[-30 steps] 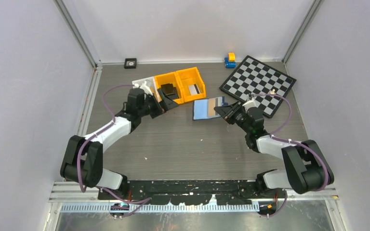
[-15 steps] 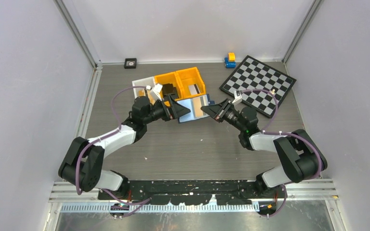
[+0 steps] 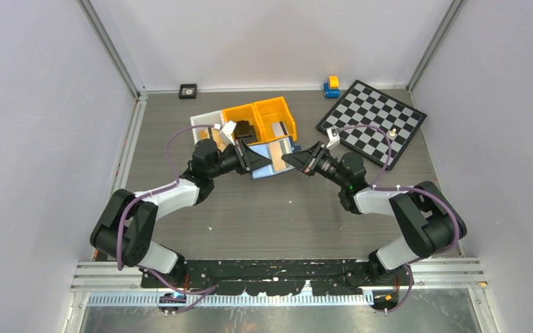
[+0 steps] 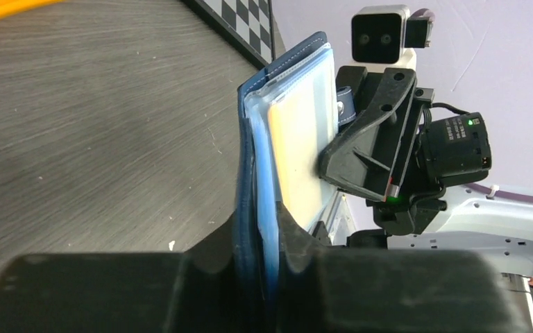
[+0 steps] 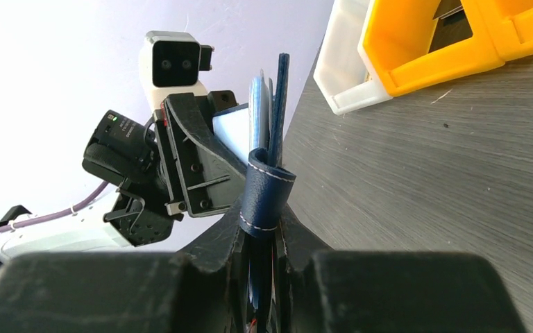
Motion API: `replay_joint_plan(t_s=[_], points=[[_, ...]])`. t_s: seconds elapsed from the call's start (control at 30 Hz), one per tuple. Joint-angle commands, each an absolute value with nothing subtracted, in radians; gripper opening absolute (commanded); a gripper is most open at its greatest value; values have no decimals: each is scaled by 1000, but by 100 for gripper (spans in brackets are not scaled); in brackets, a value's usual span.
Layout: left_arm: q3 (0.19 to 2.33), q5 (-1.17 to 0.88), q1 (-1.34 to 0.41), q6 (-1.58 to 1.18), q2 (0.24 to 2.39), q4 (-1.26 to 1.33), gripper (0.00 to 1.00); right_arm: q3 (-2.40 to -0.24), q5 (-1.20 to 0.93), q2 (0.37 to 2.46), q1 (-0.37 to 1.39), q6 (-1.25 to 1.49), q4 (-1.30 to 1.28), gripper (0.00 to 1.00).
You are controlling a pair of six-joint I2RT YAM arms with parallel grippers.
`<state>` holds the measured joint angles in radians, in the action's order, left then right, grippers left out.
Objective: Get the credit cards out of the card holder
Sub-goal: Remove the credit card from the card holder.
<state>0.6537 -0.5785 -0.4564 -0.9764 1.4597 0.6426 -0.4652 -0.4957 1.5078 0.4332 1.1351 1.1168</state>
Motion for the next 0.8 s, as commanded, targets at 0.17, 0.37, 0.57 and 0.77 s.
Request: replay_joint_plan(t_s=[0.17, 0.37, 0.57, 0.77], points=[[652, -532, -453, -894, 1386, 586, 0, -500, -429, 1427, 447, 1028, 1001, 48], [651, -503, -451, -865, 1352, 539, 0, -503, -398, 1369, 447, 978, 905, 31], [650, -524, -451, -867, 1347, 562, 5, -532, -426, 1399, 451, 978, 883, 5], [650, -546, -451, -872, 1340, 581, 36, -560, -436, 1413, 484, 948, 852, 2]])
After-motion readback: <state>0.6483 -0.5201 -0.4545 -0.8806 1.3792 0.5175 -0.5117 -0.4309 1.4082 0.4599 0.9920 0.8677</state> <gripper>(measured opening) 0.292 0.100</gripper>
